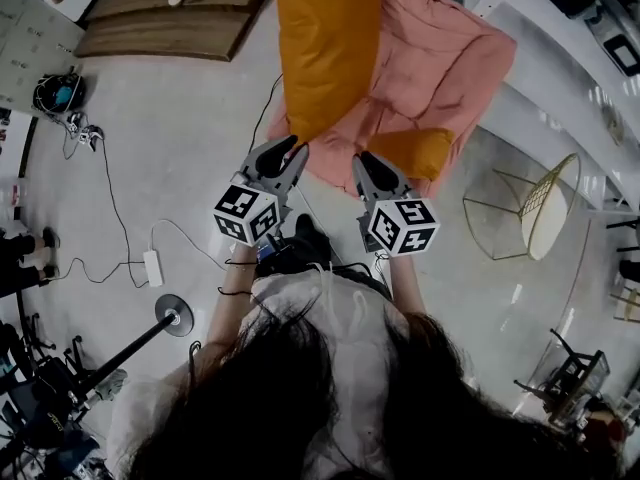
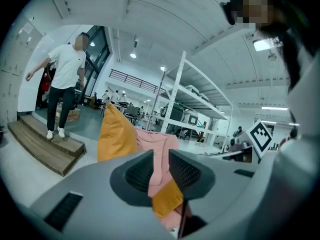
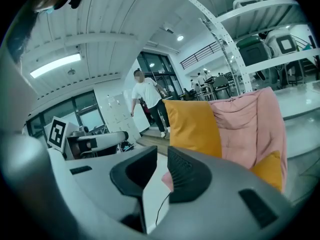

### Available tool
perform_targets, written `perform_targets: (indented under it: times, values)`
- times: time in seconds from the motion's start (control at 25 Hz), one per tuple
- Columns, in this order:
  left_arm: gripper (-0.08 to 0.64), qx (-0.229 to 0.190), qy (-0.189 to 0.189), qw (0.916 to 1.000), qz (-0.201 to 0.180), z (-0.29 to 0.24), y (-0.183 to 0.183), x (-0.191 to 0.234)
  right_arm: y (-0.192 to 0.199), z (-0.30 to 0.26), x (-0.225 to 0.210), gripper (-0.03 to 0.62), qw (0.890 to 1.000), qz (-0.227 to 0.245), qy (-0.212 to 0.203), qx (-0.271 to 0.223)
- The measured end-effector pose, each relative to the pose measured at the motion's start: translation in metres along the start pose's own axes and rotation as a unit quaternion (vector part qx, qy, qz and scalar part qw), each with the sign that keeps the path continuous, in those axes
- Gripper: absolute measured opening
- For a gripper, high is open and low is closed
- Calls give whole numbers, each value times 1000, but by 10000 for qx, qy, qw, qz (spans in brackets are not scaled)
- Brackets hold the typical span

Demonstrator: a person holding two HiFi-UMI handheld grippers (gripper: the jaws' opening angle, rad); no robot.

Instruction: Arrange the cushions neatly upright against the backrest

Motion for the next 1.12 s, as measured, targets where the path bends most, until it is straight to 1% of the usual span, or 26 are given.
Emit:
perform_targets:
  times: [0.28, 0.6, 0.88, 1.0, 1.12]
  values:
    - [98, 71, 156, 9998, -26, 6, -9, 37, -3, -29, 15, 75, 9997, -114, 217, 23]
    - [100, 14, 204, 9996, 191, 3, -6, 60, -6, -36, 10, 75, 9991, -75, 410, 42]
    - [100, -44, 90, 9995, 315, -8, -6, 68, -18, -46, -8, 75, 9993, 69, 369, -59]
    - [100, -90, -60, 9993, 347, -19, -7, 75, -28, -58, -23, 75, 9994, 164, 315, -46]
    - [100, -94, -239, 9990, 369, -40, -11, 86, -46, -77, -47, 75, 9995, 230, 220, -34]
Point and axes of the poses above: the fingertips, and each gripper's own axes: z backward along the fingers, x to its left, y out of its underside, the point moved 3 cm from there along z, backward along the fingers, and after that the axes turned 14 degrees about y, right-handed, at the moved point
